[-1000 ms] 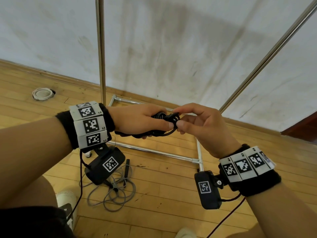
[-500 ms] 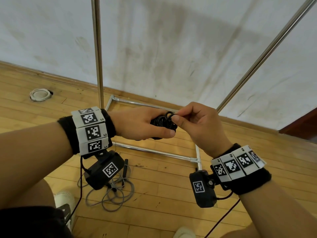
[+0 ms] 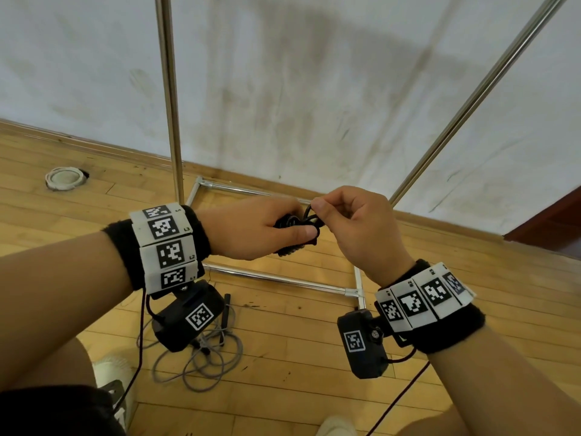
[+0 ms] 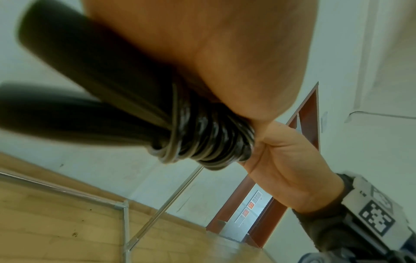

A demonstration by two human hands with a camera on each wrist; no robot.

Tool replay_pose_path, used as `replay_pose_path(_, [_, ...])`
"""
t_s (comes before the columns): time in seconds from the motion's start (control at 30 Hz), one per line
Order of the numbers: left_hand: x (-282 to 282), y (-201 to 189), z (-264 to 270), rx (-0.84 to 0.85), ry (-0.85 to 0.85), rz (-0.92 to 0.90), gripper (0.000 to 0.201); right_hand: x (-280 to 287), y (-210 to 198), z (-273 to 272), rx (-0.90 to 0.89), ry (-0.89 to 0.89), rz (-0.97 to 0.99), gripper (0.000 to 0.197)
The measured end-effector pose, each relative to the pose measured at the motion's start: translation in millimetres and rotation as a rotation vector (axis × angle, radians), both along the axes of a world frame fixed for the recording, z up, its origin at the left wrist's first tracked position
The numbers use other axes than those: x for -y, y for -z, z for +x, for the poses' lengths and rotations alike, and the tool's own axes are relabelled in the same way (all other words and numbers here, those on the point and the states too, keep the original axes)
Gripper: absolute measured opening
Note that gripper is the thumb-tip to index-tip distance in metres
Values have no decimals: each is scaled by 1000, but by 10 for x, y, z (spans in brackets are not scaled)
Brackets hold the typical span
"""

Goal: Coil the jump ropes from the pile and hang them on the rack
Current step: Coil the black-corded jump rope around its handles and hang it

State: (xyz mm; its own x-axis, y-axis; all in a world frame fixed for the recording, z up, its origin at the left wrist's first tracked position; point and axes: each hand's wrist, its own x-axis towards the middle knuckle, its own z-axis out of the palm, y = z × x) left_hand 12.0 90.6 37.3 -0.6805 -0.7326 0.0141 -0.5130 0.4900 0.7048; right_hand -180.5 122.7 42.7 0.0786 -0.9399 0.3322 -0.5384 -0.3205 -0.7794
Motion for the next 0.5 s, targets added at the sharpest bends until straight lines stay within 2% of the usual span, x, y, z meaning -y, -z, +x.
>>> replay_pose_path(0.13, [13,-29,-17,-93,19,63,21,30,2,31,84,64,19,13])
replay_pose_path(0.23, [18,-37,-19,-94,9,111,23,37,4,78,141,89,81,16])
replay_pose_path(0.33, [4,-51,-33,-208,3,257,29,41,-12,135,246,66,132,18])
replay_pose_path(0.43, [-36,-50,-68,-198,-17,191,52,68,-27,176,311,56,162,17])
replay_pose_path(0.5, [-46,-33,-89,-153,-44,134,47,86,-22,181,309,51,169,17])
